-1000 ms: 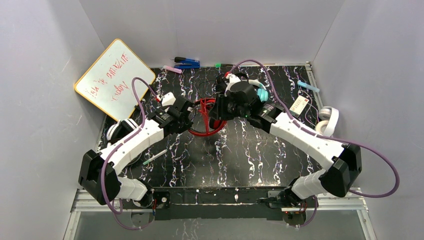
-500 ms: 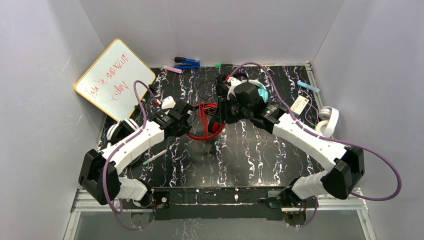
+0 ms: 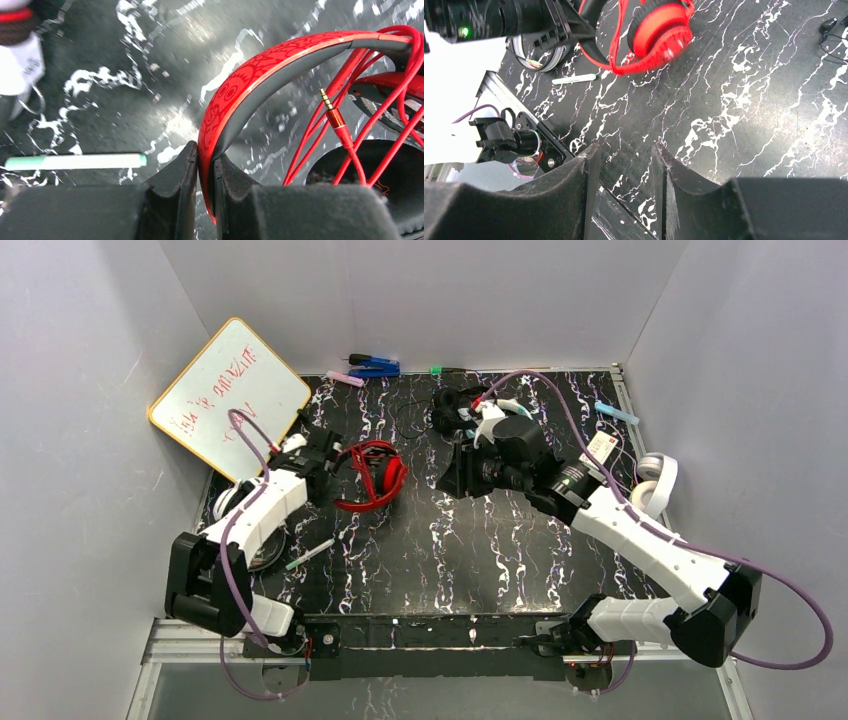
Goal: Wrap the headphones
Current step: Place the headphones at the center of the board.
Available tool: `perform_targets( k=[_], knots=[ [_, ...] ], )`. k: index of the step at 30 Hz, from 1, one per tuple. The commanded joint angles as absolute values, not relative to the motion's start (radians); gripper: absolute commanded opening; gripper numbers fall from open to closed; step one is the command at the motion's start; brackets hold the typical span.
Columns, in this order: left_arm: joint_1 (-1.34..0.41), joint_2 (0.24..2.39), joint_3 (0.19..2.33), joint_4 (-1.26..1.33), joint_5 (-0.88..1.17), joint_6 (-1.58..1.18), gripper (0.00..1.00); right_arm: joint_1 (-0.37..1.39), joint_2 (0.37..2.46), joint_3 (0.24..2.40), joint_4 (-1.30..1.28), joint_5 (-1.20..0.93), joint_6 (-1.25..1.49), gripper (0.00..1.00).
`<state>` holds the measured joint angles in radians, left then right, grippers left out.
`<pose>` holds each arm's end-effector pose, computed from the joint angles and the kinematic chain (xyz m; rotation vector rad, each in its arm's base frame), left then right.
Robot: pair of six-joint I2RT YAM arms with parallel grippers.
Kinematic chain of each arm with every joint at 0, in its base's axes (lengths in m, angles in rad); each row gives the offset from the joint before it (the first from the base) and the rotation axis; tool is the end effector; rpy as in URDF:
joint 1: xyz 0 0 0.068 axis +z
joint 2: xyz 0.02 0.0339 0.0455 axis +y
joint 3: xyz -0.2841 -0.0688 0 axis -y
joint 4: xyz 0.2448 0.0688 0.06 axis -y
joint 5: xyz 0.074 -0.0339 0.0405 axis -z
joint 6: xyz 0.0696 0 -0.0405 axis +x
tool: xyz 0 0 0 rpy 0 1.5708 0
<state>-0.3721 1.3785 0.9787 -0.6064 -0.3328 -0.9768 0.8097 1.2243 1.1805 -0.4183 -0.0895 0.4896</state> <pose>0.2778 -0.0840 0.2343 -0.8596 2.3474 -0.1247 0.2017 0.2208 0.3660 -0.4021 2.1160 0.8831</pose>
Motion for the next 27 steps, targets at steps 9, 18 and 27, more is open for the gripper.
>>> perform_targets(
  k=[9,18,27],
  knots=[
    [-0.012,1.509,1.01,-0.556,-0.236,-0.968,0.0,0.803,1.086,1.12,-0.414,-0.043,0.459,0.51],
    [0.124,1.598,1.028,-0.53,-0.225,-0.951,0.03,0.799,1.103,1.135,-0.529,0.08,0.452,0.51],
    [0.135,1.596,1.061,-0.572,-0.215,-0.911,0.33,0.794,1.112,1.112,-0.514,0.058,0.465,0.52]
  ],
)
